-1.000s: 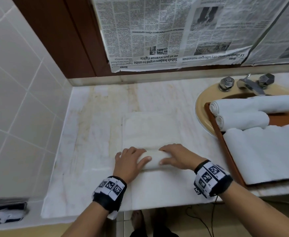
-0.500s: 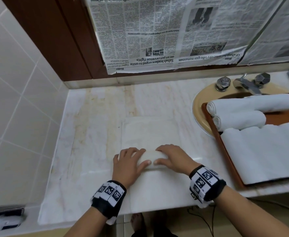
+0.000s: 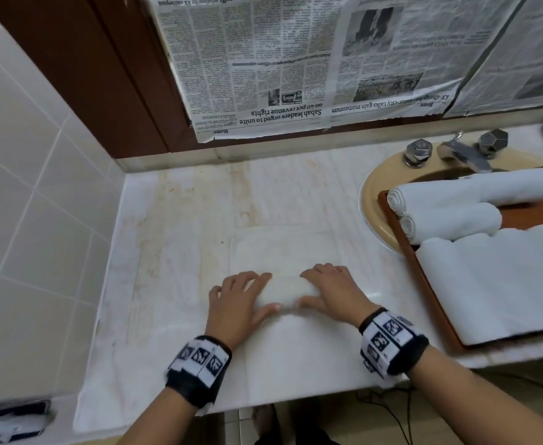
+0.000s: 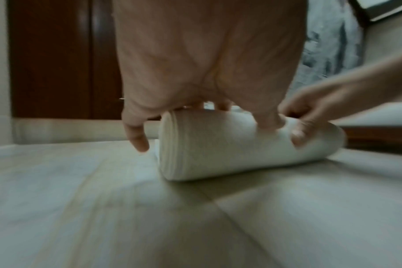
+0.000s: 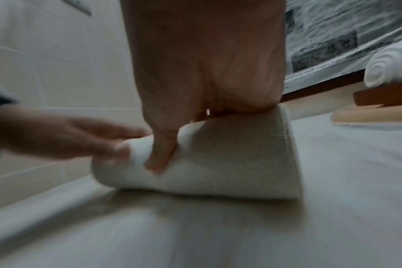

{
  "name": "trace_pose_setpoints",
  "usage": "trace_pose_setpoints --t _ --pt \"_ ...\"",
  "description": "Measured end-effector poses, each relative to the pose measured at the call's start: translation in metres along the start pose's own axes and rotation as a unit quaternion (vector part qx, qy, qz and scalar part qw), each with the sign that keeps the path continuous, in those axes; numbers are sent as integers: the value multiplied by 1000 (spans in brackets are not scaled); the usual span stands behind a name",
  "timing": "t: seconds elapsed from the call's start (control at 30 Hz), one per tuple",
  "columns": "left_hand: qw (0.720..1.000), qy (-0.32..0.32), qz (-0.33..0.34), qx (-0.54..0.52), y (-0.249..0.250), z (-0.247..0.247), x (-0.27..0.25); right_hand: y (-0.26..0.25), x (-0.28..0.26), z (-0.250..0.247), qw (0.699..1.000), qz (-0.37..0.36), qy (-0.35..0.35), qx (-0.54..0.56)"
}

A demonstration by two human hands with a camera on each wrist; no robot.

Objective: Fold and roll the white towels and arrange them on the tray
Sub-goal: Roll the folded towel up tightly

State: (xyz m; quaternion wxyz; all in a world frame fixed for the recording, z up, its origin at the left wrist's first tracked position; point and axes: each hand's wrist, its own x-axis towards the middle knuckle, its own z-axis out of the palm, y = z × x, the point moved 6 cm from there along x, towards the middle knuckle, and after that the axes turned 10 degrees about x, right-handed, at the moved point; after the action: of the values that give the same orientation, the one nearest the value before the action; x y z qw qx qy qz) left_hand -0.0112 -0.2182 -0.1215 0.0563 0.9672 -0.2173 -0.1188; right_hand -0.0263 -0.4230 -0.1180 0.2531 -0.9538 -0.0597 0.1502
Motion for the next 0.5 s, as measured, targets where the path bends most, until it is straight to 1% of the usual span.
trace_pose_setpoints --t 0.03,0.07,0.13,0.17,0.2,0.27,0.3,0.33,0.4,0.43,0.5 --pt "1000 12 -2 -8 2 0 -5 1 6 -3 1000 9 -28 10" --pt "1000 6 -10 -27 1 3 -5 2 10 -7 998 15 -50 18" --pt "997 -25 -22 -74 -3 6 2 4 12 -8 996 27 -72 37" --pt "995 -44 -19 -93 -5 6 8 4 9 -7 997 31 -61 46" --pt "991 -64 -13 -114 -8 4 15 3 4 -6 998 23 -27 49" --pt "981 -100 11 -165 -11 3 30 -5 -14 -5 996 -27 87 18" --pt "976 -122 23 -176 -12 5 36 -10 -22 0 991 -54 124 -12" --pt "974 -139 31 -177 -13 8 40 -13 -29 6 986 -70 145 -36" --pt "973 -149 21 -173 -15 10 42 -12 -33 15 983 -84 159 -48" --pt "976 -139 6 -166 -13 8 39 -9 -30 14 983 -85 157 -35" --pt "991 -84 -36 -101 -5 0 26 -3 -18 4 991 -58 119 11"
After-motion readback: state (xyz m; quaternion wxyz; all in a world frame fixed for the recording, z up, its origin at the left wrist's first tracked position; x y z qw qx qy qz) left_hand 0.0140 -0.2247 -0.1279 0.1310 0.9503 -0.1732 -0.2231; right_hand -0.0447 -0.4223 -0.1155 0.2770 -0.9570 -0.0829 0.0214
